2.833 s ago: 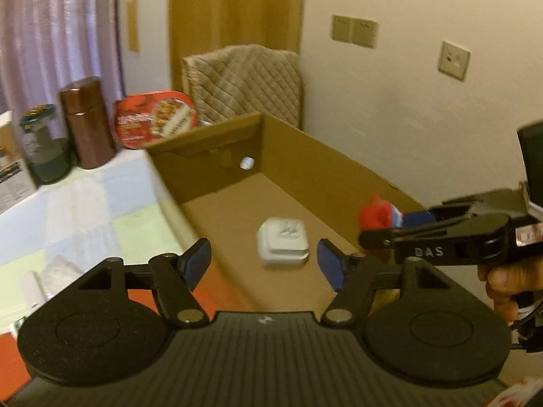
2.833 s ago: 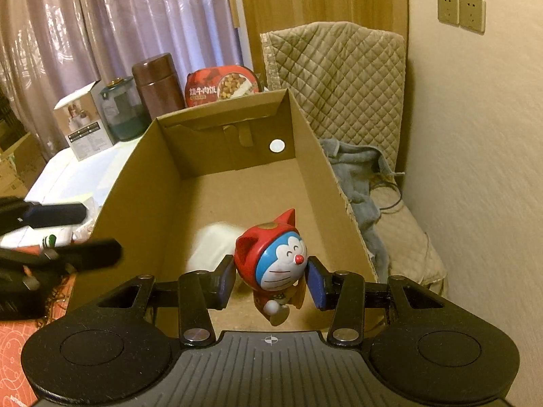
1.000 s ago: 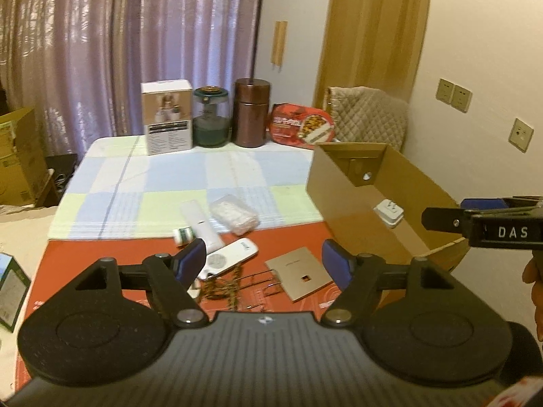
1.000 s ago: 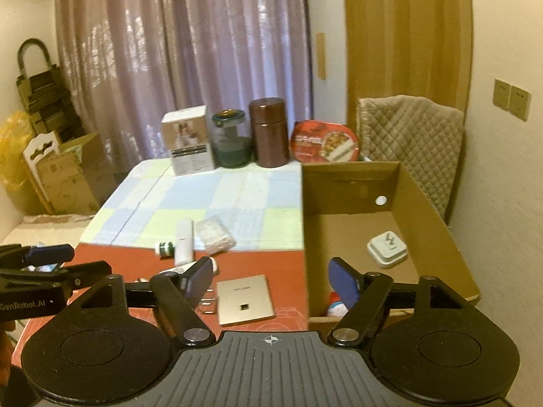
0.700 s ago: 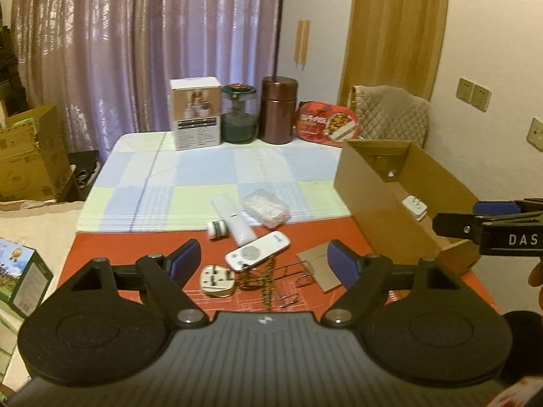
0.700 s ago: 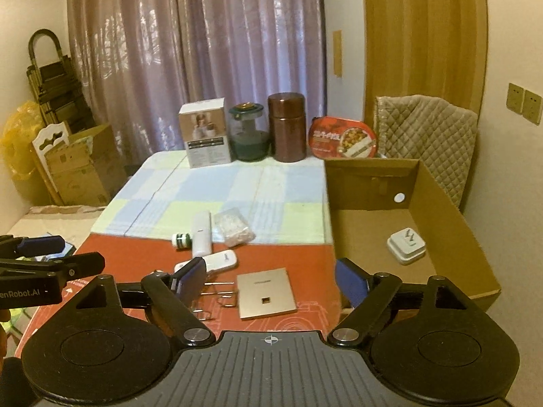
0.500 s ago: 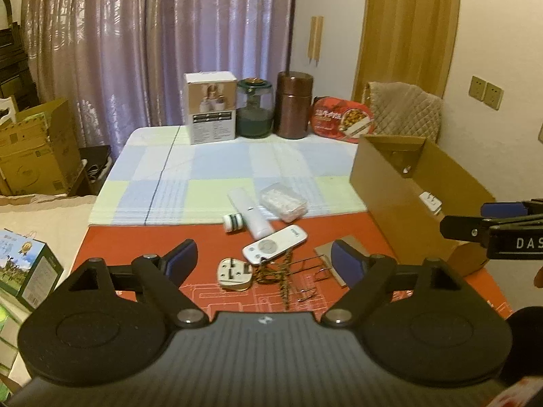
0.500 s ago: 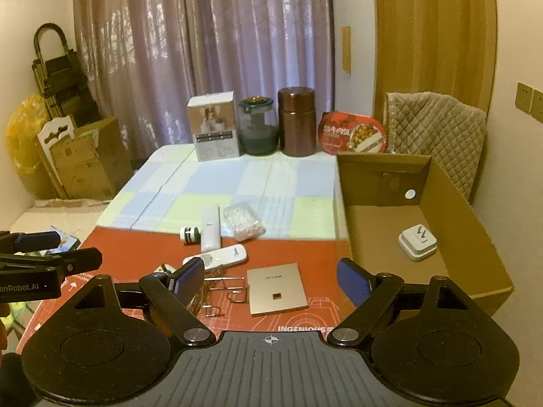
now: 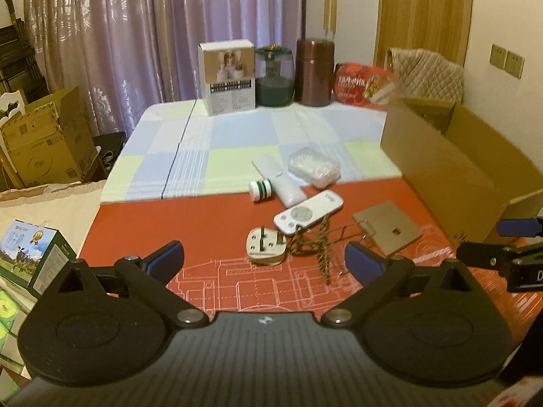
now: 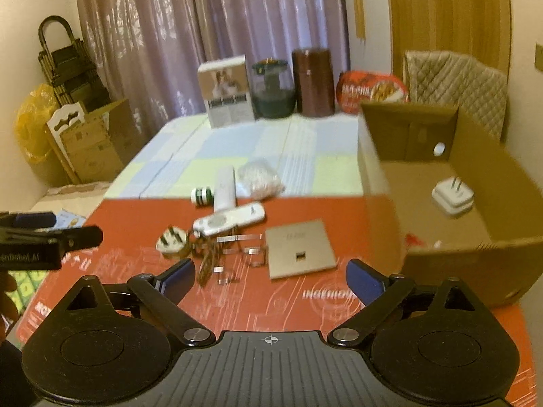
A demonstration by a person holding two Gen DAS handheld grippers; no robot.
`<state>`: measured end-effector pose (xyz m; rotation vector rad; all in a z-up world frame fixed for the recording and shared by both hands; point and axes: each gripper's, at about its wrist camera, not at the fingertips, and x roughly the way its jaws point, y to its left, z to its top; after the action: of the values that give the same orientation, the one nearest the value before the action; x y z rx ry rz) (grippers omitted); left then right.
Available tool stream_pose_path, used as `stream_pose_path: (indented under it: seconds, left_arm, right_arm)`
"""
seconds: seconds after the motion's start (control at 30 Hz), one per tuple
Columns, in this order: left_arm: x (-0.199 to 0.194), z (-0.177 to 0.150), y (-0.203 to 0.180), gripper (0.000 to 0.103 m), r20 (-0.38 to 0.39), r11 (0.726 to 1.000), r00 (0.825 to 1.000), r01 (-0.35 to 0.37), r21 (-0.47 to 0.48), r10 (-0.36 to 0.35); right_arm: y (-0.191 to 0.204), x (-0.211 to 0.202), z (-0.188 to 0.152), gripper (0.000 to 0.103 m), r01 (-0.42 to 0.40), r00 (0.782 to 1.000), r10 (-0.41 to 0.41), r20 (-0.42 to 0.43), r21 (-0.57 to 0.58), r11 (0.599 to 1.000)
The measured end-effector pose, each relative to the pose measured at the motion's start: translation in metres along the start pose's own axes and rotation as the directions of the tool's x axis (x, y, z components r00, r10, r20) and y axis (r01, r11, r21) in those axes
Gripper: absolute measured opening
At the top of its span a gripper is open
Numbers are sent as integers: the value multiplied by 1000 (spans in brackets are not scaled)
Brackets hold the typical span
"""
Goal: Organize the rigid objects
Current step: 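Withdraw both tools from the box back over the mat, then grasp the white plug with the left tool while the right tool grasps the chrome wire rack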
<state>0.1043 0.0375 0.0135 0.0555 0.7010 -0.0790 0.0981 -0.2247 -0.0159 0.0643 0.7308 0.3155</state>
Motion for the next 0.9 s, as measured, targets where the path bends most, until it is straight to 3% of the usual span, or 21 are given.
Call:
stream_pose_path:
  seconds: [0.27,0.63,0.9]
  left_arm:
    - [40,-13,6,99,-38,1000,999,10,27,-9]
    - [96,-16,7,99,-84,997,995,59,51,-54]
    - [116,-9,22,99,-85,996,995,65,60,-60]
  right_arm:
    - [-8,47,-17,94,8,1000,-8,-29,-1,1000]
    - [-13,96,-15,94,20,998,-22,-66,-40,999]
    - [7,115,-10,94,-60,998,56,-41,-94,994]
